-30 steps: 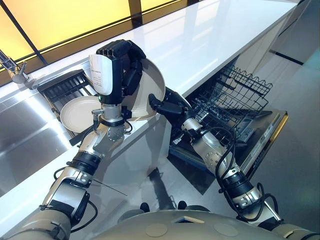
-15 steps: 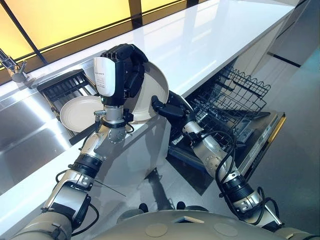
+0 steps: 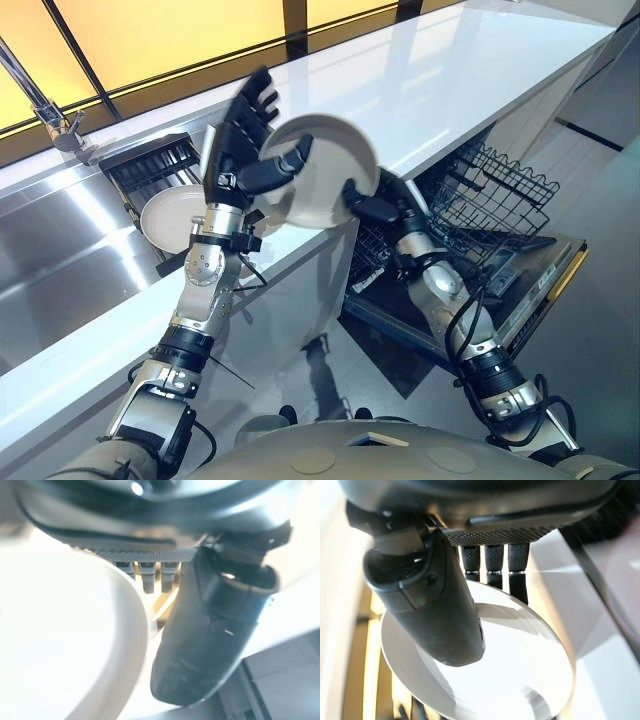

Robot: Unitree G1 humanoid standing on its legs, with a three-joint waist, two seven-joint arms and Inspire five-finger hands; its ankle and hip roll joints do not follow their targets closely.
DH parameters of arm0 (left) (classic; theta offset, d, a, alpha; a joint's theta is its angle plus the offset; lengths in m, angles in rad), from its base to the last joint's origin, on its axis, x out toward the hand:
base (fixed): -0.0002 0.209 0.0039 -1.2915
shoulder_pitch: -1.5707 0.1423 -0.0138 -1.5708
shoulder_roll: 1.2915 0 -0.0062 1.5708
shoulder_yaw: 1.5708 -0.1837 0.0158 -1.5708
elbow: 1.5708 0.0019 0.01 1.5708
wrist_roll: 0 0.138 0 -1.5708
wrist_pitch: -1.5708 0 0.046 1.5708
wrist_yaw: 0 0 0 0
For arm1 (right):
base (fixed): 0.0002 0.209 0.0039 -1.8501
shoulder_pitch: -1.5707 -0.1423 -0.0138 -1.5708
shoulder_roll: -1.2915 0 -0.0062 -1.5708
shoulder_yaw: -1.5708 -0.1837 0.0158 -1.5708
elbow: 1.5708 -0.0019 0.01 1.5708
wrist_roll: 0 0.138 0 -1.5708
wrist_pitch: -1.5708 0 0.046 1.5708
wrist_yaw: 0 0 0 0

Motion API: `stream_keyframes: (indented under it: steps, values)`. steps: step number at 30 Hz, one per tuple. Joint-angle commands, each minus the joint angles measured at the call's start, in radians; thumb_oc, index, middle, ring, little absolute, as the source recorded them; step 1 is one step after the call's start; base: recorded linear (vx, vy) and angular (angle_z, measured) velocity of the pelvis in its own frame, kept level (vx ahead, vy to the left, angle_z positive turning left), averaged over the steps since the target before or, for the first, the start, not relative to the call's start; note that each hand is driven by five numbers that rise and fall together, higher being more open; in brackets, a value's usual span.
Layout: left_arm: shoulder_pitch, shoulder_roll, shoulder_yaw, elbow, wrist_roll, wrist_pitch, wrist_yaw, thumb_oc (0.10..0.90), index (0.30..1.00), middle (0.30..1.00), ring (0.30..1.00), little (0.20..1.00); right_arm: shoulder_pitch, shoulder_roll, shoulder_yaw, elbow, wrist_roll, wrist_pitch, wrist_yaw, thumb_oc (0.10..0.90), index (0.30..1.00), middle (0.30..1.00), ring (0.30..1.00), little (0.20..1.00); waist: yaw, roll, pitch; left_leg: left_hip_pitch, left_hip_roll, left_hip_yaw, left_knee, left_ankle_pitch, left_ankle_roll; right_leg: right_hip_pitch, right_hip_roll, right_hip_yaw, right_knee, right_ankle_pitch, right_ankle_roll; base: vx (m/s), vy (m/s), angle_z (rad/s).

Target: Pick up plates and place into dishwasher.

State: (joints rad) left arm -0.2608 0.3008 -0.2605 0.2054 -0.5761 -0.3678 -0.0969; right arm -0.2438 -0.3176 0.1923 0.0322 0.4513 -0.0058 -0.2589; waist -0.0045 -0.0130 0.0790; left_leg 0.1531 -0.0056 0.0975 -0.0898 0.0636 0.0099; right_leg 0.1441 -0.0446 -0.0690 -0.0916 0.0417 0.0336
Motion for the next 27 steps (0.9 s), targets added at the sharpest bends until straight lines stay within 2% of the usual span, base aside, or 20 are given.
stream_keyframes:
  steps: [1,8,10,13,15,19,23,27]
  values:
    - [-0.109,-0.022,-0.001,-0.033,-0.092,-0.047,-0.058,0.800,0.900,0.900,0.900,0.900,-0.297,-0.066,-0.160,-0.013,-0.108,-0.219,-0.105,0.100,0.300,0.300,0.300,0.200,-0.008,0.016,-0.047,0.025,-0.049,-0.064,0.004,-0.119,0.044,-0.012,0.067,-0.049,0.085,-0.118,-0.003,0.00,0.000,0.00]
    - [-0.139,0.026,0.031,-0.021,-0.120,-0.048,-0.045,0.800,0.900,0.900,0.900,0.900,-0.438,-0.262,-0.175,0.194,-0.199,-0.229,-0.238,0.100,0.300,0.300,0.300,0.200,0.010,0.009,-0.053,0.026,-0.054,-0.086,0.003,-0.119,0.036,0.005,0.068,-0.052,0.068,-0.113,-0.001,0.00,0.003,0.01]
    - [-0.147,0.048,0.047,0.008,-0.136,-0.058,-0.052,0.800,0.900,0.900,0.900,0.900,-0.476,-0.313,-0.177,0.250,-0.281,-0.213,-0.289,0.100,0.300,0.300,0.300,0.200,0.015,0.005,-0.056,0.025,-0.054,-0.091,0.003,-0.118,0.032,0.009,0.067,-0.053,0.063,-0.112,0.001,0.01,0.005,0.08]
    - [-0.151,0.085,0.064,0.044,-0.134,-0.070,-0.053,0.800,0.900,0.900,0.900,0.900,-0.548,-0.438,-0.159,0.397,-0.439,-0.180,-0.384,0.100,0.300,0.300,0.300,0.200,0.025,-0.001,-0.057,0.022,-0.057,-0.100,0.003,-0.117,0.029,0.012,0.067,-0.052,0.056,-0.108,0.004,0.02,0.005,0.12]
    - [-0.152,0.105,0.077,0.055,-0.127,-0.069,-0.048,0.800,0.900,0.900,0.900,0.900,-0.572,-0.501,-0.139,0.463,-0.542,-0.132,-0.413,0.100,0.300,0.300,0.300,0.200,0.031,-0.005,-0.057,0.020,-0.058,-0.104,0.003,-0.113,0.028,0.013,0.066,-0.054,0.054,-0.107,0.005,0.02,0.005,0.09]
    - [-0.134,0.157,0.124,0.047,-0.047,-0.057,0.043,0.800,0.900,0.900,0.900,0.900,-0.580,-0.628,-0.090,0.576,-0.777,-0.012,-0.364,0.100,0.300,0.300,0.300,0.200,0.041,-0.012,-0.056,0.015,-0.058,-0.112,0.003,-0.106,0.027,0.011,0.065,-0.058,0.055,-0.105,0.008,0.05,-0.002,0.07]
    - [-0.103,0.221,0.190,0.023,0.111,-0.019,0.166,0.800,0.900,0.900,0.900,0.900,-0.520,-0.707,-0.084,0.627,-0.886,0.082,-0.301,0.100,0.300,0.300,0.300,0.200,0.045,-0.017,-0.049,0.010,-0.057,-0.125,0.003,-0.096,0.027,0.009,0.062,-0.066,0.064,-0.105,0.008,0.10,-0.013,0.04]
    - [-0.084,0.275,0.240,-0.032,0.186,0.025,0.213,0.800,0.900,0.900,0.900,0.900,-0.467,-0.759,-0.127,0.681,-0.891,0.120,-0.299,0.100,0.300,0.300,0.300,0.200,0.051,-0.013,-0.028,0.004,-0.051,-0.138,0.003,-0.084,0.025,0.000,0.060,-0.077,0.087,-0.110,0.006,0.08,-0.029,0.13]
